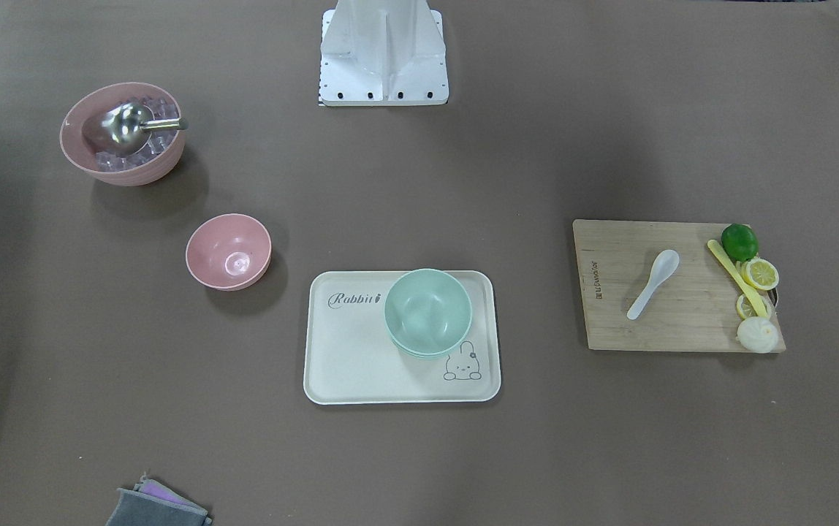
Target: Stack pink bowl on green and place spoon
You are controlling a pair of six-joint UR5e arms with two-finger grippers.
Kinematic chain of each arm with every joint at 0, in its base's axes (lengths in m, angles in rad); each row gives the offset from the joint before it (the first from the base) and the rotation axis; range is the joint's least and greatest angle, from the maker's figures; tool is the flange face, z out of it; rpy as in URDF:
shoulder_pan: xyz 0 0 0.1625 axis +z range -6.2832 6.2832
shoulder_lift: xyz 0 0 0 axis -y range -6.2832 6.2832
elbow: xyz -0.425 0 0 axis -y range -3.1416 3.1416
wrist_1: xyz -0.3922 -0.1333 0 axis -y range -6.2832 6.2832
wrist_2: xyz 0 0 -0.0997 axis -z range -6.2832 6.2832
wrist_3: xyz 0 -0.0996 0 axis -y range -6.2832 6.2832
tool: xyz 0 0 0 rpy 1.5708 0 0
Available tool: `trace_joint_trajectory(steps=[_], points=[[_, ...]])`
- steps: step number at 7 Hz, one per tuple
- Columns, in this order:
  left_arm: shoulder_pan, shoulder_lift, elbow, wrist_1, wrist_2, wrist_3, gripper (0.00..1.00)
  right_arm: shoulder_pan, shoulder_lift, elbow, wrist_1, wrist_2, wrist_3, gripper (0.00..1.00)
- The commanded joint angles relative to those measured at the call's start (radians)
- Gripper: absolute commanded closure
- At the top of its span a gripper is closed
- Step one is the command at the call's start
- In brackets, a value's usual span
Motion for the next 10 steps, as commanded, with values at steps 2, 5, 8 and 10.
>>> trace_joint_trajectory(steps=[2, 5, 8, 10], points=[[0.0, -0.008, 0.0, 0.001, -0.029, -0.002, 0.01, -0.24, 0.006, 0.03, 0.356, -0.011, 0.457, 0.0], [0.001, -0.008, 0.001, 0.001, -0.029, -0.004, 0.01, -0.504, 0.026, -0.014, 0.606, -0.209, 0.64, 0.0], [0.003, -0.011, 0.0, -0.003, -0.029, -0.052, 0.01, -0.58, 0.045, -0.022, 0.635, -0.229, 0.708, 0.0], [0.003, -0.011, 0.001, -0.003, -0.029, -0.054, 0.01, -0.604, 0.034, -0.027, 0.635, -0.228, 0.713, 0.0]])
